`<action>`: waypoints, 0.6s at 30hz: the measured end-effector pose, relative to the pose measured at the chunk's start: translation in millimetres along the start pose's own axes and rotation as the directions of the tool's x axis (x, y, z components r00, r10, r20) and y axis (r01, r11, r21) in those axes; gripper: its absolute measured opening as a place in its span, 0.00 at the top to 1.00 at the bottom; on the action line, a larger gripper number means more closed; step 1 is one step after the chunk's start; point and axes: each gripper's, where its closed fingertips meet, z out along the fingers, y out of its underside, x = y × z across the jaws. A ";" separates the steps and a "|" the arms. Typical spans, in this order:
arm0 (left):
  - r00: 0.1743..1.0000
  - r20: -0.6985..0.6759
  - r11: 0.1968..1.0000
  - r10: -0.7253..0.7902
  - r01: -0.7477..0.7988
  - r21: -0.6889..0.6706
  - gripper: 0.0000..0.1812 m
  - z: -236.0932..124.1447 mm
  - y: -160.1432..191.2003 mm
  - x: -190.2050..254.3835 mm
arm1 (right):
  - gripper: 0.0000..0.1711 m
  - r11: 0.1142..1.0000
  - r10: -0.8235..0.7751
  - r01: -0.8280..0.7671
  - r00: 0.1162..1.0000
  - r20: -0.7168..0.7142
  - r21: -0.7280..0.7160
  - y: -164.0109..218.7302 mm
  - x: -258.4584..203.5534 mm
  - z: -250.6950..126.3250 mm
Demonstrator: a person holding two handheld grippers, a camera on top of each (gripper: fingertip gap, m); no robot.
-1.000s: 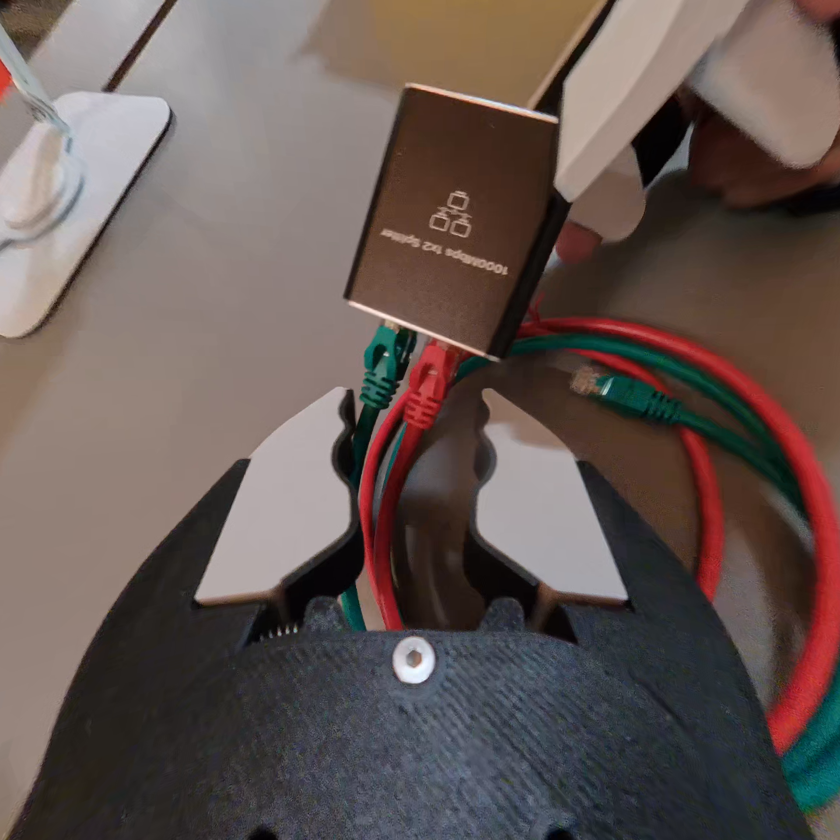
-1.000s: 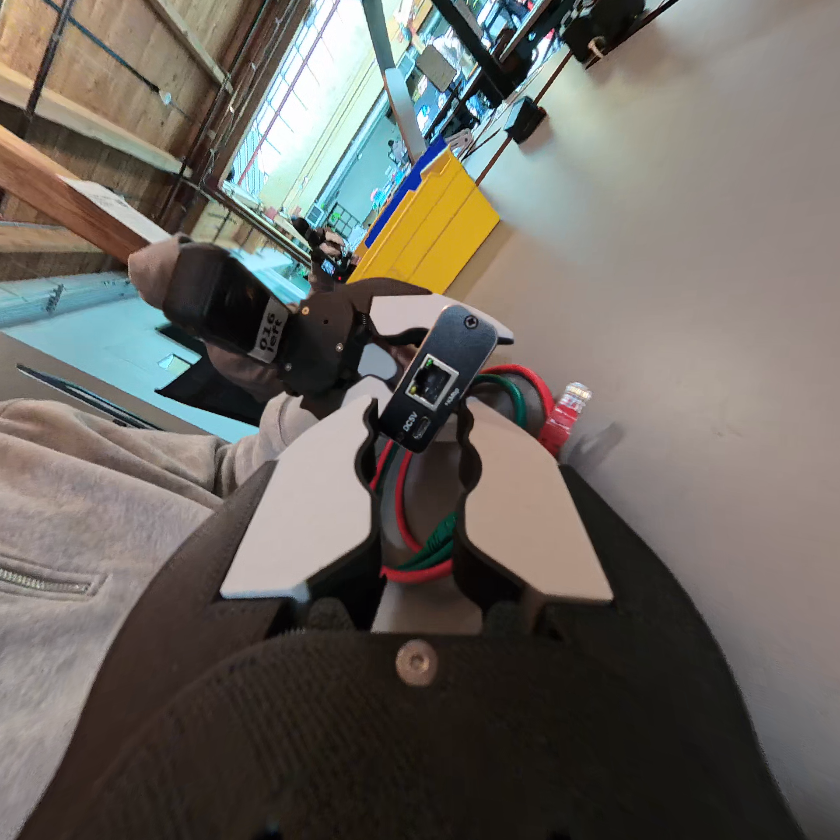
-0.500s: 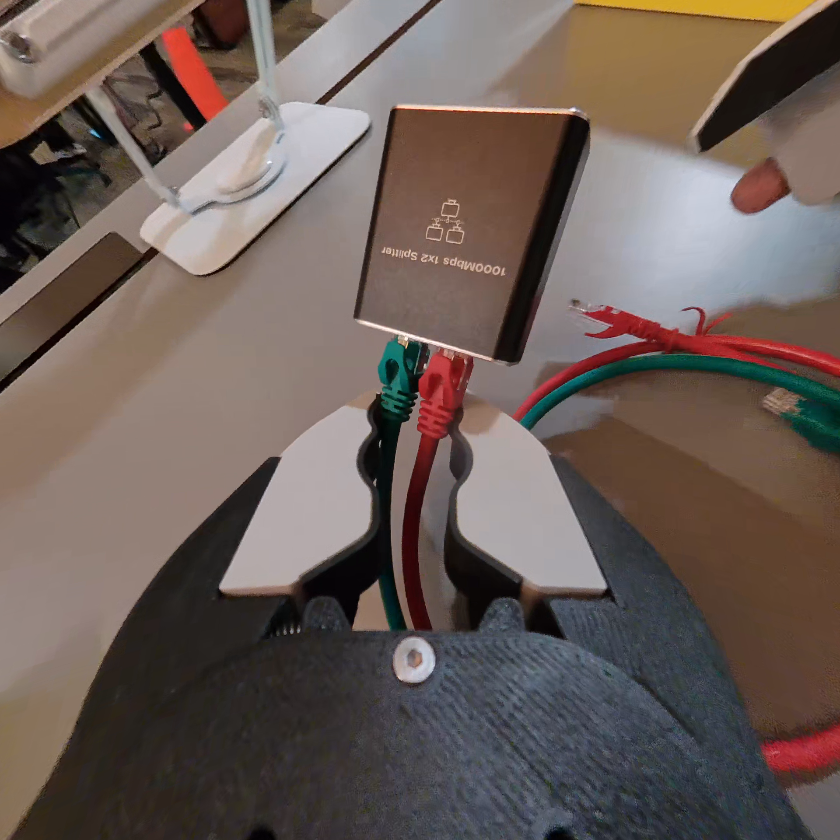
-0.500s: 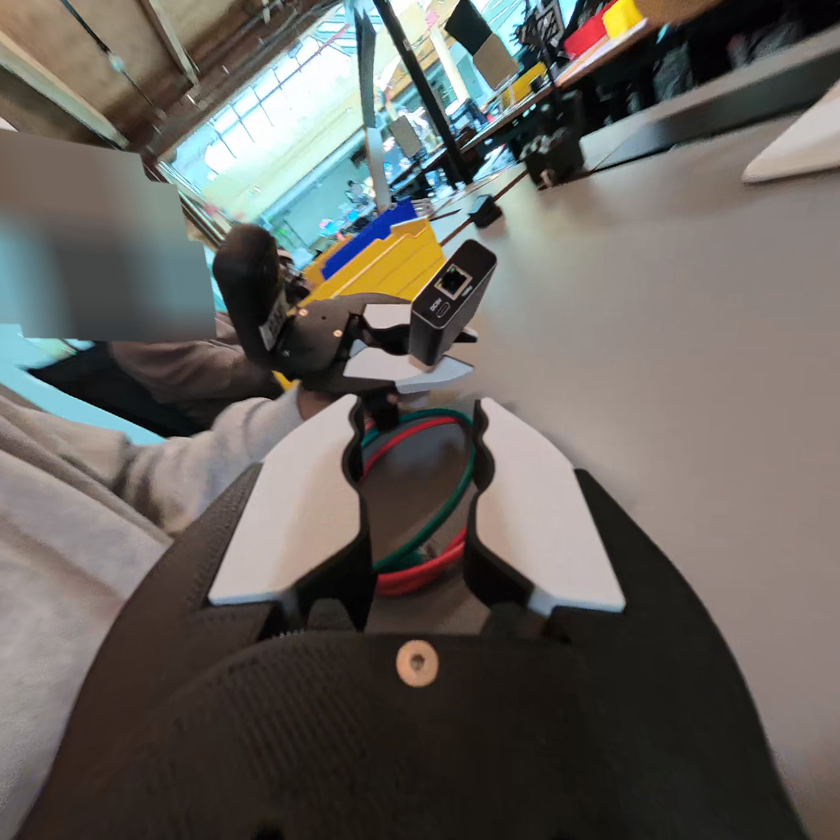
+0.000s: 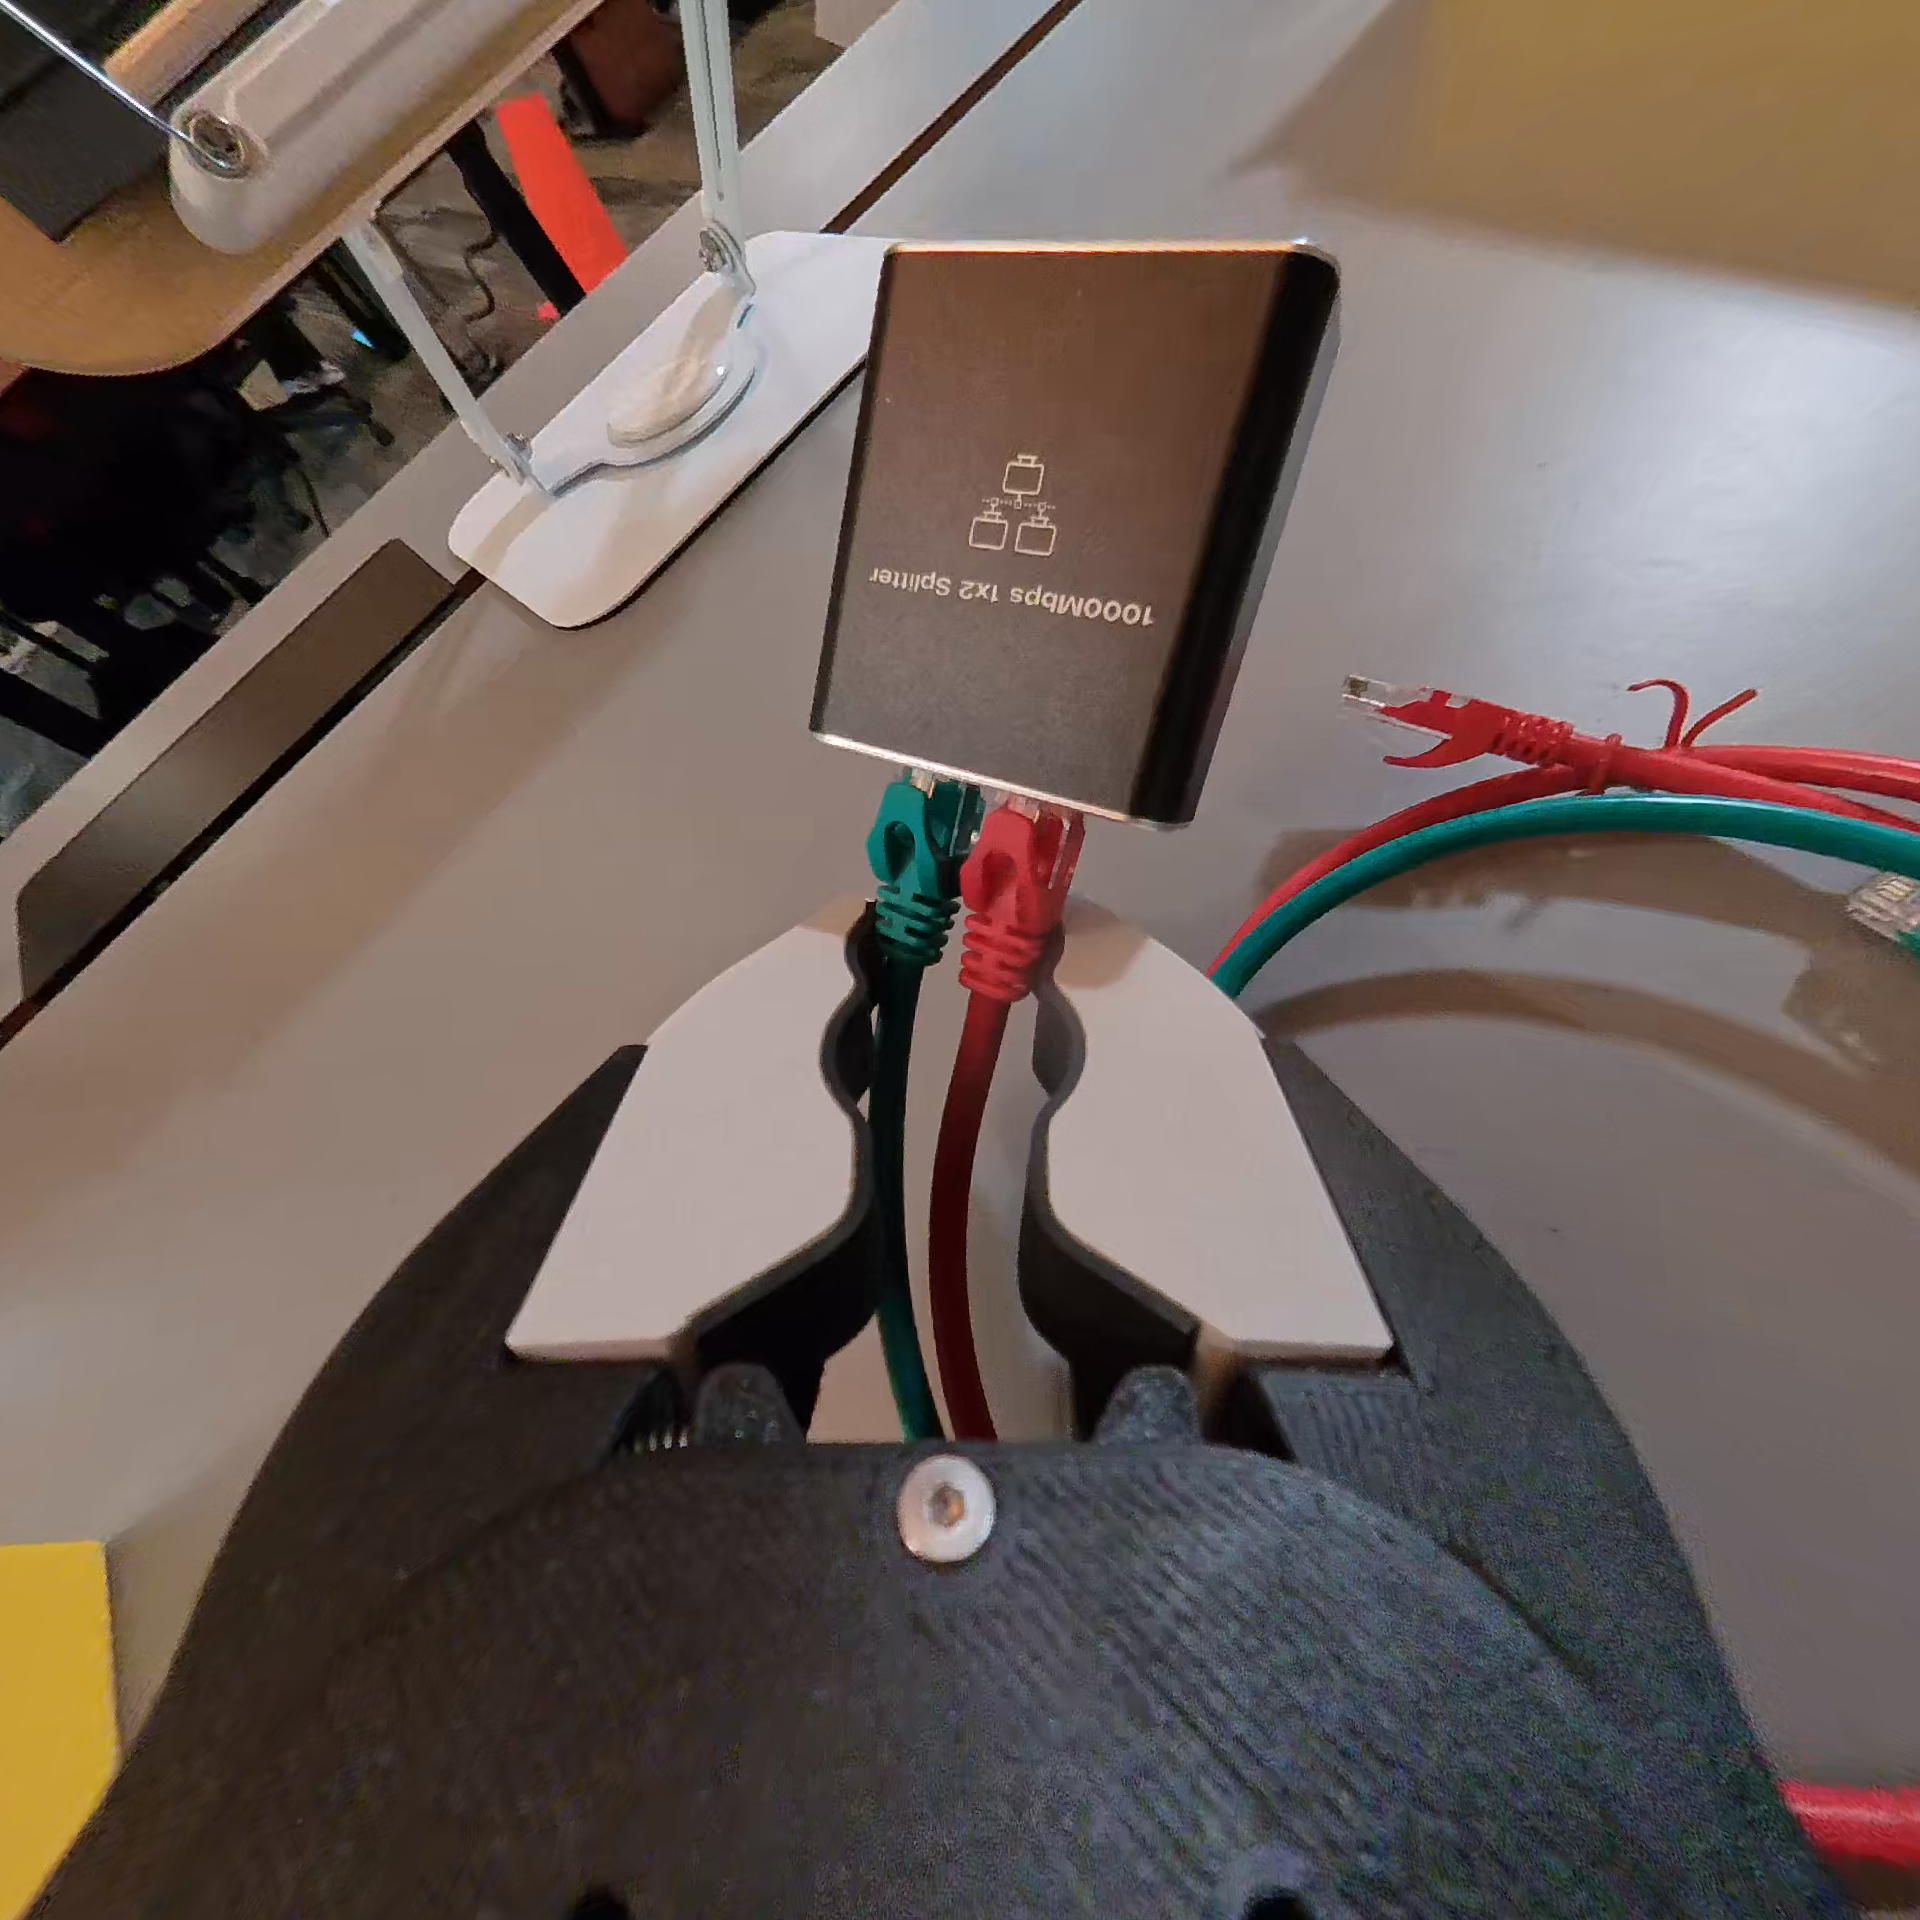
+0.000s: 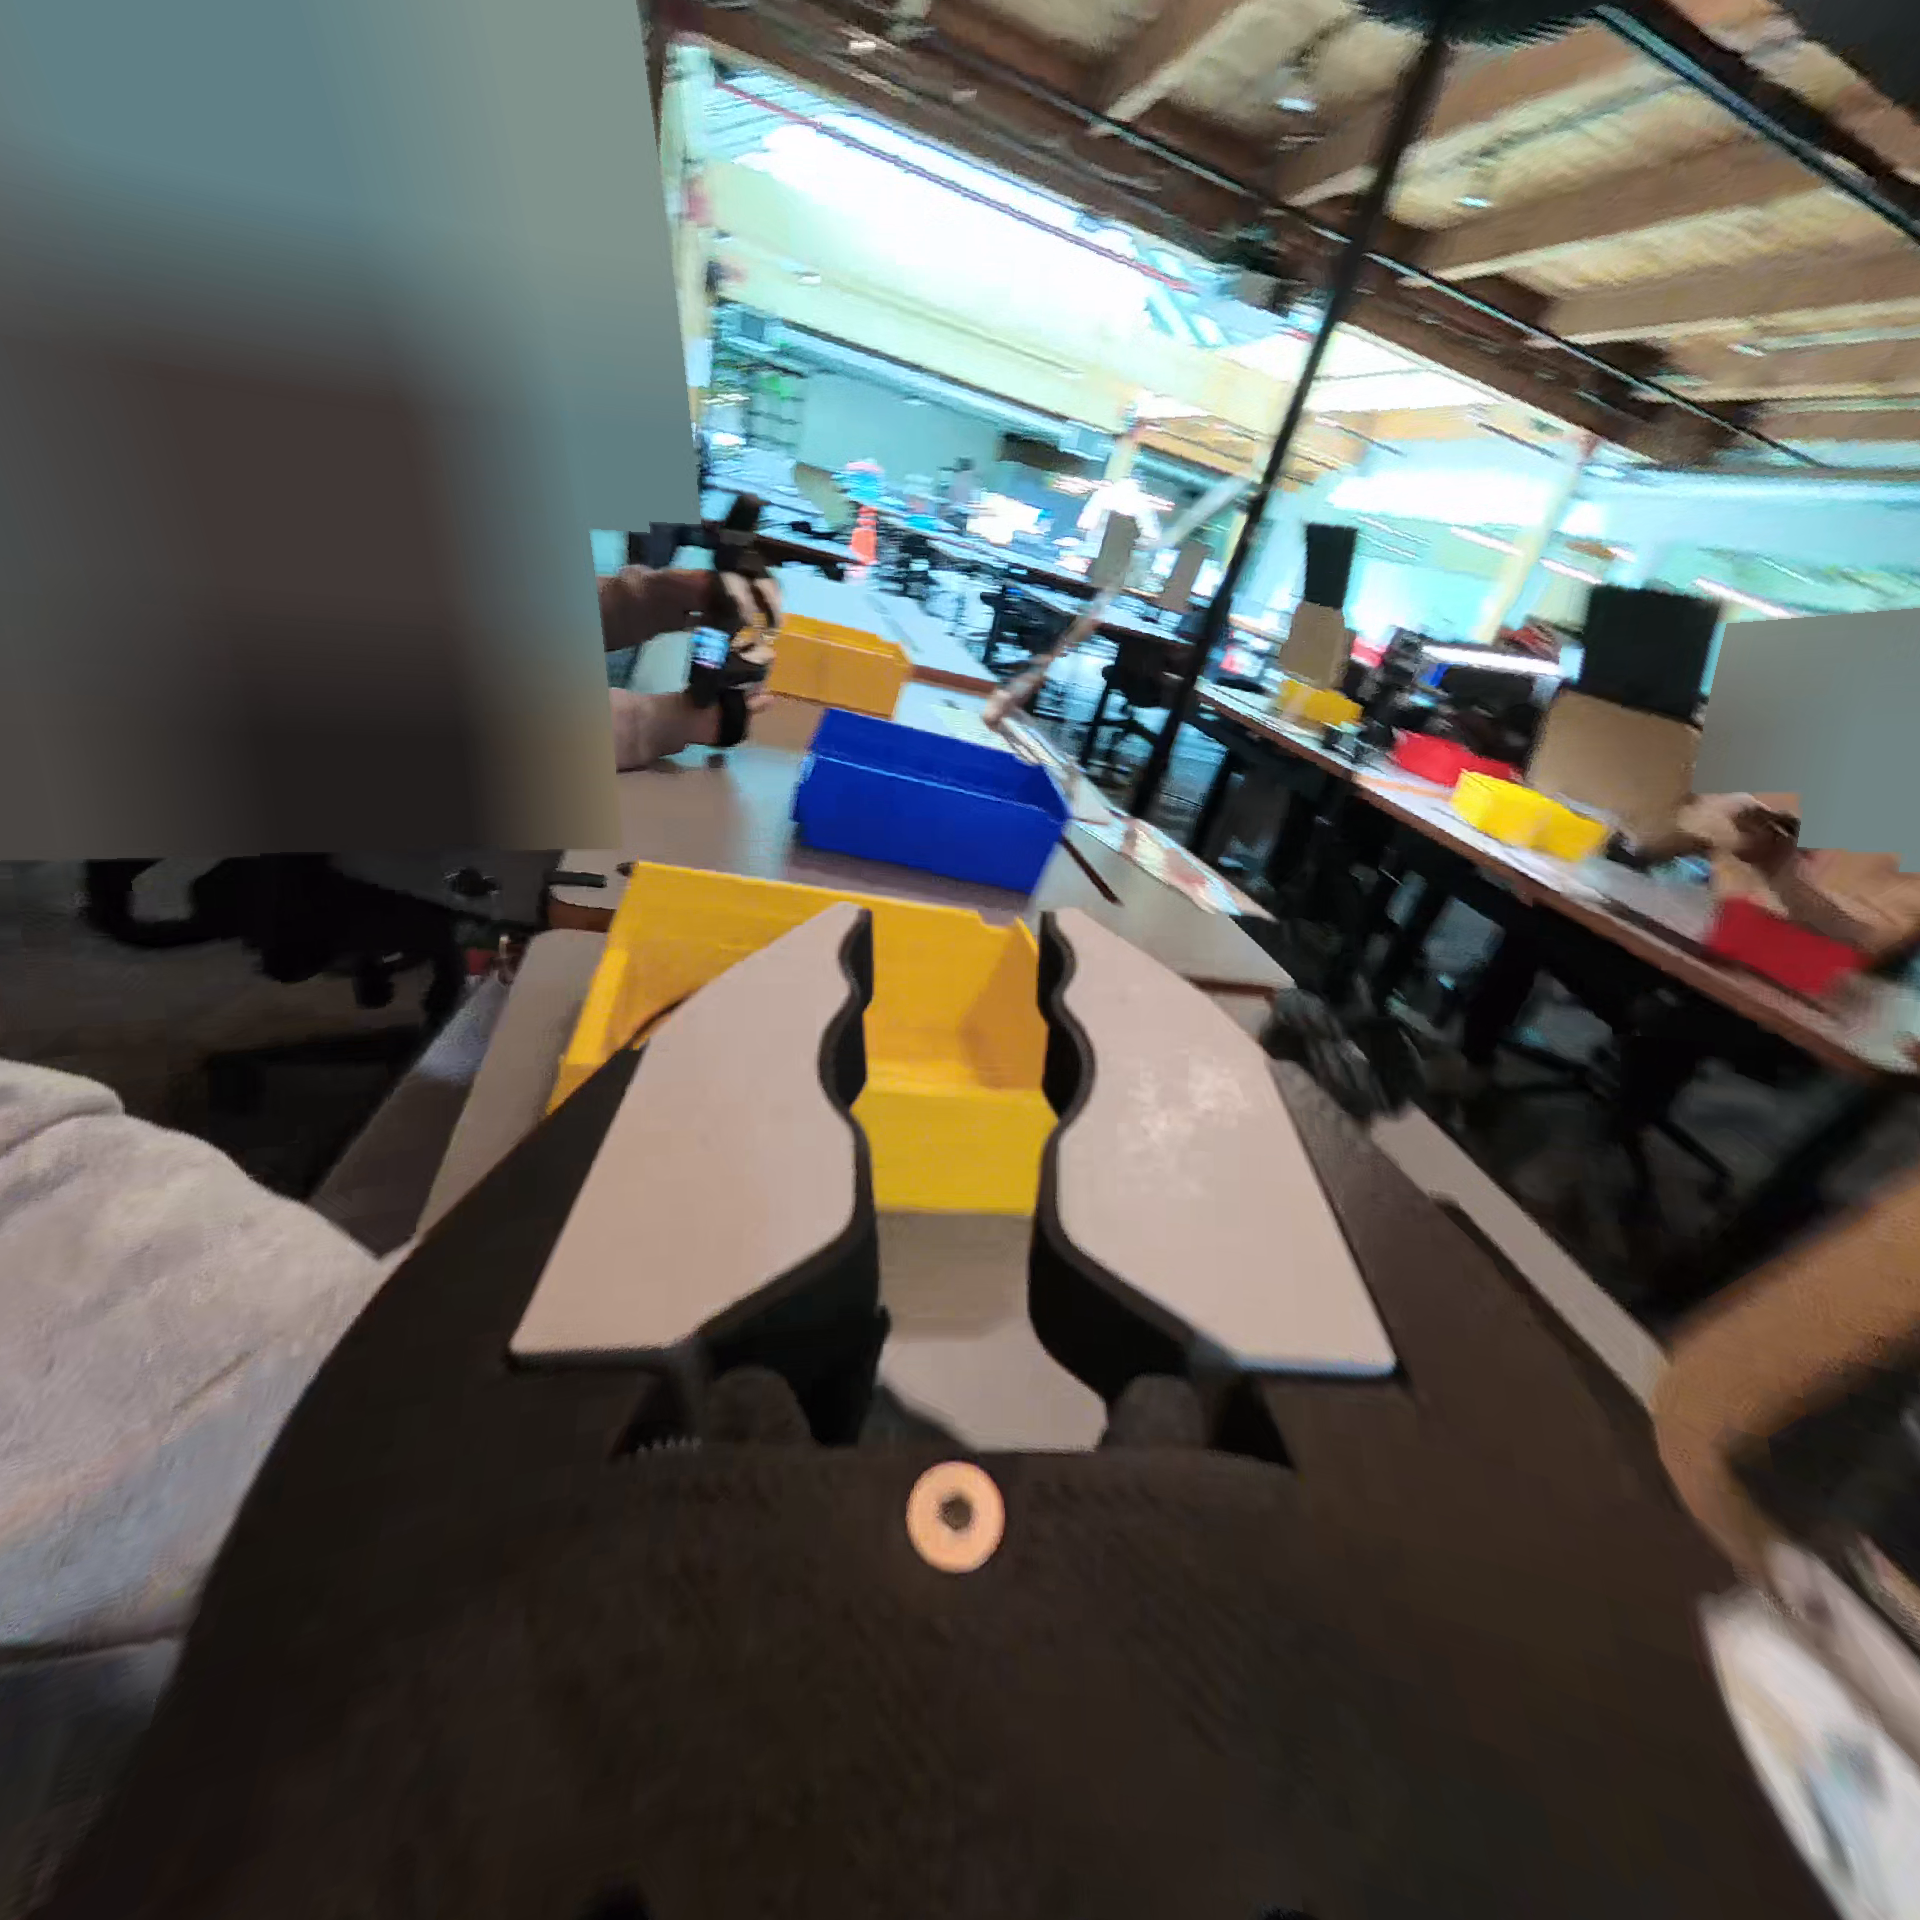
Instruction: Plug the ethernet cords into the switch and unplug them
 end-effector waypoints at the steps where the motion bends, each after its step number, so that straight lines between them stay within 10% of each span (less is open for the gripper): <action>1: 1.000 0.005 1.000 0.011 -0.011 -0.003 0.86 0.3 0.4 0.5 | 0.82 1.000 -0.013 0.014 0.998 0.064 -0.018 -4.6 -7.2 26.6; 9: 0.999 0.008 0.999 0.032 -0.032 -0.022 0.86 2.3 2.4 2.4 | 0.78 0.846 0.107 0.120 0.917 0.385 -0.520 107.6 -58.5 209.7; 18: 0.996 -0.013 0.996 -0.085 0.085 -0.010 0.86 0.4 2.0 -7.0 | 0.70 0.427 0.026 0.430 0.873 0.487 -0.795 234.2 -66.5 252.4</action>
